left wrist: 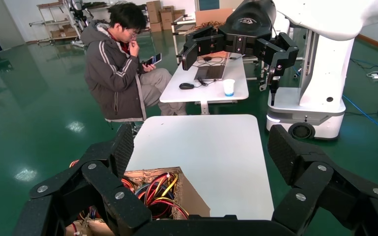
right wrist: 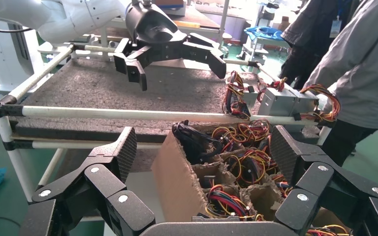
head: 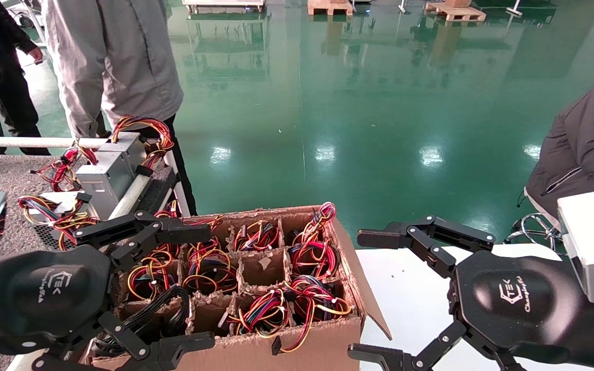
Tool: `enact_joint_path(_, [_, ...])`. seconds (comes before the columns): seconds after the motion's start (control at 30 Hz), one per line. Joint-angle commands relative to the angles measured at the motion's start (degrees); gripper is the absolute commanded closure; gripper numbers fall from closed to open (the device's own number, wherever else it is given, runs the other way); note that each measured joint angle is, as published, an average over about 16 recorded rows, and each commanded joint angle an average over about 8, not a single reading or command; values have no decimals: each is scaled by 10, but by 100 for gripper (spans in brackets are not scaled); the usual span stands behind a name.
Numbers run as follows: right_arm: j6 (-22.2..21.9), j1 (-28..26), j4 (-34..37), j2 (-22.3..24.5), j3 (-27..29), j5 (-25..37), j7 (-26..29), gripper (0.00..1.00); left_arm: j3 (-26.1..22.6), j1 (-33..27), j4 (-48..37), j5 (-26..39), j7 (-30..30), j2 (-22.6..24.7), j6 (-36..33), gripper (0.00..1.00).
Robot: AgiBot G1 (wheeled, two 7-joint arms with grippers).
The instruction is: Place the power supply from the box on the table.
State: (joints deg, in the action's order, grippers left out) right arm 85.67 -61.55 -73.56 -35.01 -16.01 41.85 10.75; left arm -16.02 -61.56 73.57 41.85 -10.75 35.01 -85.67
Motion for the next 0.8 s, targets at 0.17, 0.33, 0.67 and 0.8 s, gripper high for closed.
enact_joint_path(0.17, [0, 0, 0, 0, 0, 0, 0, 0, 0, 0, 0, 0, 0, 0, 0, 0])
enact_joint_path(0.33, [0, 0, 0, 0, 0, 0, 0, 0, 0, 0, 0, 0, 0, 0, 0, 0])
enact_joint_path(0.67, [0, 0, 0, 0, 0, 0, 0, 0, 0, 0, 0, 0, 0, 0, 0, 0])
enact_joint_path(0.8, [0, 0, 0, 0, 0, 0, 0, 0, 0, 0, 0, 0, 0, 0, 0, 0])
